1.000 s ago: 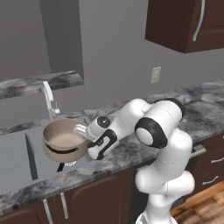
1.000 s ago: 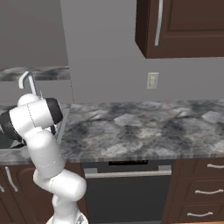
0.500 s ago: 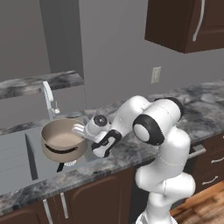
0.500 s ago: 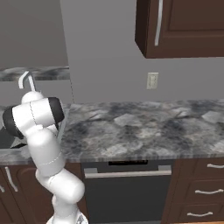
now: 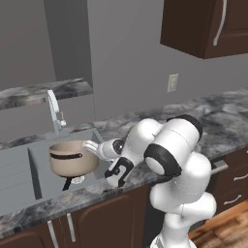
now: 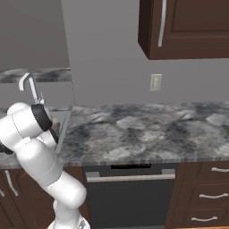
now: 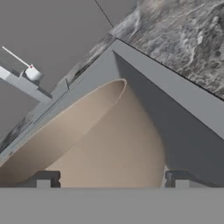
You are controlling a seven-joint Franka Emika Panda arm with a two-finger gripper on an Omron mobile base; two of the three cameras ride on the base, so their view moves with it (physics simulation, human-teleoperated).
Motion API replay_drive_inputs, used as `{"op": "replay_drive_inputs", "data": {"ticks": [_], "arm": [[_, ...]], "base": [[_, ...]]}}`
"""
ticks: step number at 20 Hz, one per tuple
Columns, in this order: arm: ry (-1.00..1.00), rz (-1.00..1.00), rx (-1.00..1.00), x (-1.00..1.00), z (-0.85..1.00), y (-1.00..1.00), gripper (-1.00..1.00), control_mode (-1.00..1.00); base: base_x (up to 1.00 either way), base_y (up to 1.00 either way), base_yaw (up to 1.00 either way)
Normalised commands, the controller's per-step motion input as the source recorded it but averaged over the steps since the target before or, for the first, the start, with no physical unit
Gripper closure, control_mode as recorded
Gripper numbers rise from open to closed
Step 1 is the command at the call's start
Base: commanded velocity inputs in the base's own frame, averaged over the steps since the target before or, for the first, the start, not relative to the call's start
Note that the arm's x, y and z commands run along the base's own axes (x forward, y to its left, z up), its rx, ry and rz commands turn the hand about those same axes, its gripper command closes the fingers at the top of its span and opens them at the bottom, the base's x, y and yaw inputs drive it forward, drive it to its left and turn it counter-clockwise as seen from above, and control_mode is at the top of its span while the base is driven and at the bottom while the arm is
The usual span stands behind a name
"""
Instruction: Move the pot and pan from the stove into the sink.
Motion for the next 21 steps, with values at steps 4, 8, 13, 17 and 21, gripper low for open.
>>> {"op": "replay_drive_inputs", "data": {"ticks": [4, 8, 13, 17, 21], "arm": [[0.01, 0.0, 0.07, 0.08, 1.0, 0.02, -1.0, -1.0], [0.01, -0.02, 0.0, 0.0, 0.09, 0.0, -1.0, -1.0], [0.01, 0.0, 0.09, 0.14, 0.83, -0.01, -1.0, -1.0], [0.02, 0.0, 0.1, 0.08, 1.0, -0.01, -1.0, -1.0], [0.1, 0.0, 0.06, -0.08, 1.0, -0.06, -1.0, -1.0]], "base": [[0.0, 0.0, 0.0], [0.0, 0.0, 0.0], [0.0, 0.0, 0.0], [0.0, 0.0, 0.0], [0.0, 0.0, 0.0]]}}
